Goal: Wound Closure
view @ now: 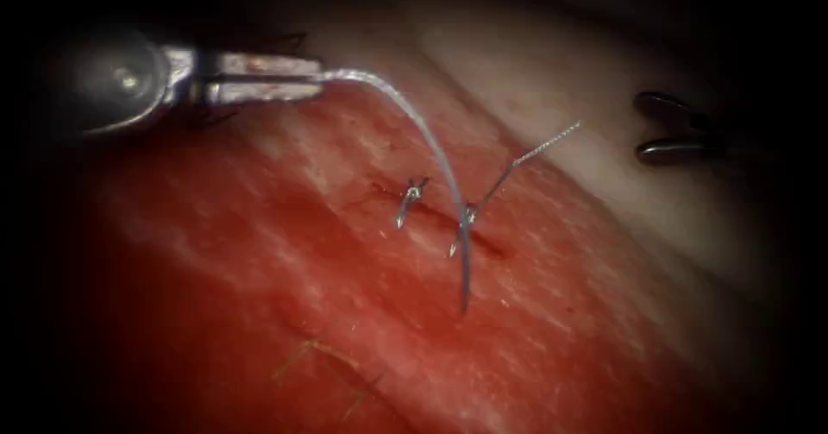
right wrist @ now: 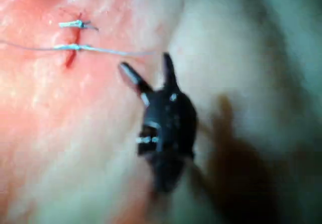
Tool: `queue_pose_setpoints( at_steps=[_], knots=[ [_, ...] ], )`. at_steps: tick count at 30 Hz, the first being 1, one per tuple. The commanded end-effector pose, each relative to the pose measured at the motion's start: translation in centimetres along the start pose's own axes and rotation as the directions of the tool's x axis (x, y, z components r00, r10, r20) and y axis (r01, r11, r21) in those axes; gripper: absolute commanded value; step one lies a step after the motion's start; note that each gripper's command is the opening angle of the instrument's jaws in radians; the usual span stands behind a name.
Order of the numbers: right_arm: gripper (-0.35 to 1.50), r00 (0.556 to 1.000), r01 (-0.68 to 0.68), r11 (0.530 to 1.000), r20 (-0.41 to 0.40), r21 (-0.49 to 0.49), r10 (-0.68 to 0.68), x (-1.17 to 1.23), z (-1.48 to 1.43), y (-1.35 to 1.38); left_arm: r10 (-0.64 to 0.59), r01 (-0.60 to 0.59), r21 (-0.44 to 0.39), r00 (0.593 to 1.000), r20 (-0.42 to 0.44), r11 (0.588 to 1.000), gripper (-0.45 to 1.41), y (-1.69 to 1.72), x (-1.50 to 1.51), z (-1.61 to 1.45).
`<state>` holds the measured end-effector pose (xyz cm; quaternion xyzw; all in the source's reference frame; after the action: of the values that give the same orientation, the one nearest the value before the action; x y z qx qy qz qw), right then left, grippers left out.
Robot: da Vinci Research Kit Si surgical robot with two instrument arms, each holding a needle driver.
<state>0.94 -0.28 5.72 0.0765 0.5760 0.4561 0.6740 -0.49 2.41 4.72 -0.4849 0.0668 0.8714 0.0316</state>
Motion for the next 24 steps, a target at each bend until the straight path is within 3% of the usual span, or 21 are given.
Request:
queue_pose_setpoints(
  at_steps=[1,4,7,11,15,19,24],
  knots=[
    [1.43,1.0,0.004,1.0,-0.003,0.028,-0.004,-0.06,0.06,-0.18,-0.001,0.001,0.0,1.0,-0.005,1.0,-0.45,0.01,-0.04,0.11],
    [1.38,1.0,0.013,0.998,-0.002,0.059,-0.013,-0.12,0.19,-0.42,-0.001,0.001,0.001,1.0,-0.013,1.0,-0.45,-0.03,-0.11,0.27],
    [1.18,0.999,0.045,0.994,0.01,0.101,-0.046,-0.24,0.4,-0.63,-0.002,0.002,0.001,1.0,-0.029,1.0,-0.45,-0.1,-0.17,0.42],
    [0.93,0.997,0.07,0.989,0.029,0.132,-0.074,-0.46,0.72,-0.79,0.003,-0.003,0.001,0.999,-0.04,1.0,-0.45,-0.17,-0.25,0.61],
    [0.81,0.995,0.09,0.984,0.032,0.154,-0.096,-0.68,0.98,-0.9,-0.007,0.007,-0.004,0.999,-0.046,1.0,-0.45,-0.23,-0.36,0.77],
    [0.69,0.994,0.102,0.977,0.018,0.188,-0.107,-0.76,1.06,-1.05,-0.014,0.013,-0.011,0.999,-0.049,1.0,-0.45,-0.28,-0.51,0.94],
    [0.63,0.989,0.145,0.969,-0.063,0.2,-0.135,-0.66,1.0,-1.26,-0.022,0.022,-0.007,0.999,-0.044,1.0,-0.45,-0.31,-0.71,1.16]
  ],
)
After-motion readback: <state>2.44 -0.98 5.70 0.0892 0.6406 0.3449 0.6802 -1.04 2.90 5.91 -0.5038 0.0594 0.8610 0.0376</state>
